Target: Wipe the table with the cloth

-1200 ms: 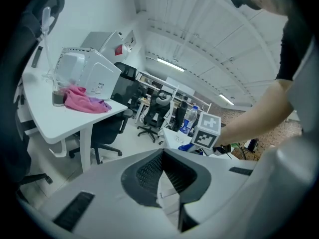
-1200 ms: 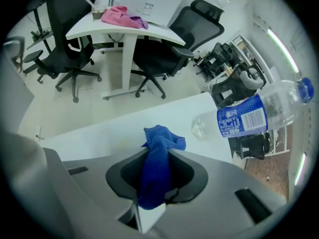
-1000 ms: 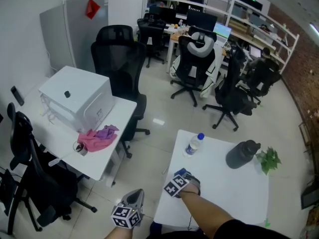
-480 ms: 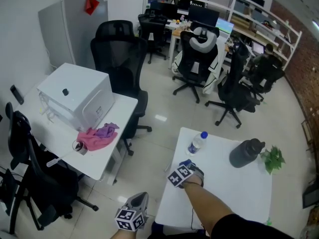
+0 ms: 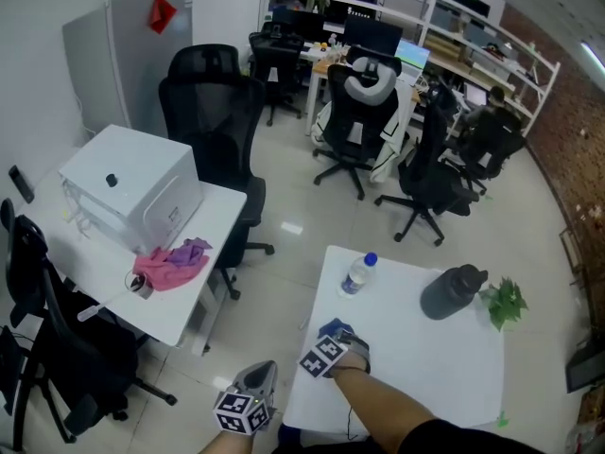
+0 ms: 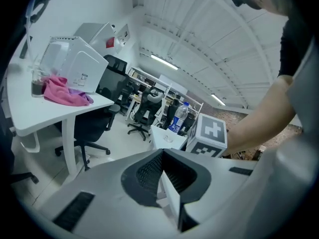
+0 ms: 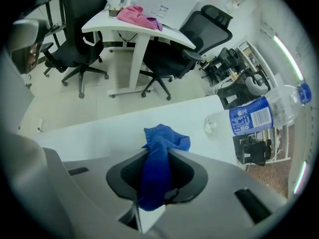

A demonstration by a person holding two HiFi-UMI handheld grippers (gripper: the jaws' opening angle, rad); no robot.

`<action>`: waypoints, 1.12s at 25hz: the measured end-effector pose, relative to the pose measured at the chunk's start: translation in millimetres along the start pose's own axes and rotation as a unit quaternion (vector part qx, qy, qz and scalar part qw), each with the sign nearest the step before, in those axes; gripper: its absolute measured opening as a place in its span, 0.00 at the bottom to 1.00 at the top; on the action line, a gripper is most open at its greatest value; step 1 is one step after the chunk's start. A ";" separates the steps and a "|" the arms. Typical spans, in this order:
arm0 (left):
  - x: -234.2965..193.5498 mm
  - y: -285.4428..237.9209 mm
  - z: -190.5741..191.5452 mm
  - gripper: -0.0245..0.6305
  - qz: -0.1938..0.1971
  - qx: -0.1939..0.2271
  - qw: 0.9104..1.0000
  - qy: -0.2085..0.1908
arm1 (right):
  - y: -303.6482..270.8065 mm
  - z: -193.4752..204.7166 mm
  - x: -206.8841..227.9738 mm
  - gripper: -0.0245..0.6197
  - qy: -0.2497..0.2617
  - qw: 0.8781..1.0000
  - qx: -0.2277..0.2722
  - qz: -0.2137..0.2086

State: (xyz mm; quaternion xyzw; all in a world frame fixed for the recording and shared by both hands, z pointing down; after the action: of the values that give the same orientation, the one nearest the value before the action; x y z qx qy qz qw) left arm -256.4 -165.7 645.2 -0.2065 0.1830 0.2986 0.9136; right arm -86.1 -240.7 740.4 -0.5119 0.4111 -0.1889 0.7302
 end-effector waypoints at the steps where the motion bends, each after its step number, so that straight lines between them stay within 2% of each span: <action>1: -2.0 -0.9 1.7 0.04 -0.002 0.000 1.000 0.003 | -4.1 -4.7 7.1 0.15 -0.009 1.000 0.003 0.004; 8: -15.7 0.8 9.9 0.04 -0.019 -0.002 1.000 0.009 | -24.1 -20.7 46.3 0.14 -0.034 0.999 0.013 0.028; 12: -15.7 14.6 2.6 0.04 -0.030 -0.002 1.000 0.002 | -14.5 -14.8 38.8 0.15 -0.038 0.998 0.039 0.012; 16: -2.8 13.0 -11.6 0.04 -0.027 0.005 1.000 -0.012 | 10.4 -2.7 42.7 0.15 -0.079 0.993 0.084 -0.003; 21: 33.5 -5.1 -20.8 0.04 -0.006 0.005 1.000 -0.026 | 42.5 26.0 57.8 0.15 -0.159 0.976 0.146 -0.040; 25: 77.7 -31.7 -17.8 0.04 0.024 -0.004 0.999 -0.041 | 67.4 61.6 75.7 0.15 -0.174 0.964 0.195 -0.053; 28: 114.4 -53.2 -10.6 0.04 0.046 -0.013 0.997 -0.054 | 77.9 109.3 91.7 0.15 -0.191 0.956 0.214 -0.055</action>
State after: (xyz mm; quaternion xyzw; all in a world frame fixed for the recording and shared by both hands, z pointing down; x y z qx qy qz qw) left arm -139.1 -156.3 598.1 -0.1930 0.1385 0.3536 0.9047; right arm 43.5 -208.3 647.7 -0.3919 0.1853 -0.2109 0.8761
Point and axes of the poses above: the fingertips, and each gripper's own axes: y backward along the fingers, x to its right, z out of its underside, the point moved 2 cm from there along y, backward along the fingers, and after that the axes turned 2 degrees about x, right-handed, at the moved point
